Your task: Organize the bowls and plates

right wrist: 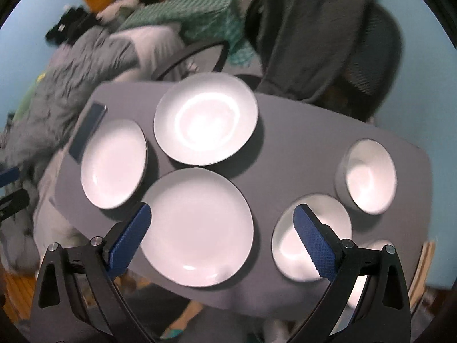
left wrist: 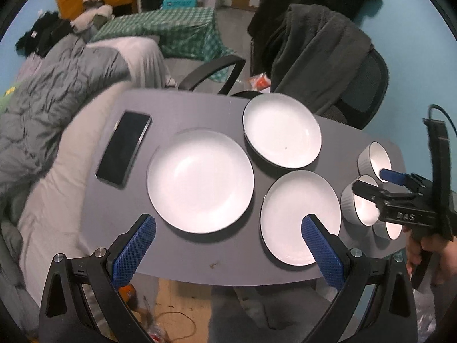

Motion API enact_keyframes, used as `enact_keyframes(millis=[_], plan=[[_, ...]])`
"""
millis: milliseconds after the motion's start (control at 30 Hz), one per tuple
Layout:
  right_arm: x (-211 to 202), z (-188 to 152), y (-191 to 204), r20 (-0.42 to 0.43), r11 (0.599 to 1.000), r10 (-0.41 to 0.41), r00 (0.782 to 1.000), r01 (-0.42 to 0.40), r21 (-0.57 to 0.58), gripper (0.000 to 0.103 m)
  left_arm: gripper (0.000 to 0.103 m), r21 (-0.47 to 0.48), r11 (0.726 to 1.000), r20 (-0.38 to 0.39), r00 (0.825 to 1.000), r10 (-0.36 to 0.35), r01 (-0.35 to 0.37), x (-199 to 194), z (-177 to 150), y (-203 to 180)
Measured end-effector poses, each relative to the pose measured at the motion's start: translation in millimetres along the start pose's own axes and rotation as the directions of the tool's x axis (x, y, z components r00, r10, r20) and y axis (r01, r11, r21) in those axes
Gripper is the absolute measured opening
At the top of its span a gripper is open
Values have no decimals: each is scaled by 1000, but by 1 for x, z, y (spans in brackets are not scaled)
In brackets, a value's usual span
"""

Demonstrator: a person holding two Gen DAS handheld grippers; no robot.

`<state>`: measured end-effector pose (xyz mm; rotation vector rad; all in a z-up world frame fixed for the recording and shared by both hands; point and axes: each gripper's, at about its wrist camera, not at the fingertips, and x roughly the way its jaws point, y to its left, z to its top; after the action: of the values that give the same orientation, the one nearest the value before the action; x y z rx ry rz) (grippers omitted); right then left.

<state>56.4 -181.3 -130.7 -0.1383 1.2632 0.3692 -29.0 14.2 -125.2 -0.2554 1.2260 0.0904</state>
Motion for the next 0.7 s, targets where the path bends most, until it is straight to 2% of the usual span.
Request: enact_keyframes(millis=[133,267,400,567,633,700], plan=[[31,7,-3,-60,995,4,998,-10,-96,92,103,-63,998,-27,1000,1,-3,21,-12,-4],[59,14,-1,-130,981,37,991,-61,-186,90,103,-162,987,-60,998,-19,9,45,-26,-6],[86,17,3,-209,961,15,978,-72,-268,80,101,-257,967,-95,995,-17,-8,70,-39,-9],[107,16,0,-285,943,12,958,-106,-315,69,97,-316,948,-126,992,-3,-37,94,-47,-16],[111,15,-2,-305,941,24,952,-124,-315,63,88,-323,945,-147,989,1,-49,102,-50,-19],[116,14,-3,-329,939,25,944,-136,-316,50,82,-335,941,-170,985,0,-57,112,-55,-21]])
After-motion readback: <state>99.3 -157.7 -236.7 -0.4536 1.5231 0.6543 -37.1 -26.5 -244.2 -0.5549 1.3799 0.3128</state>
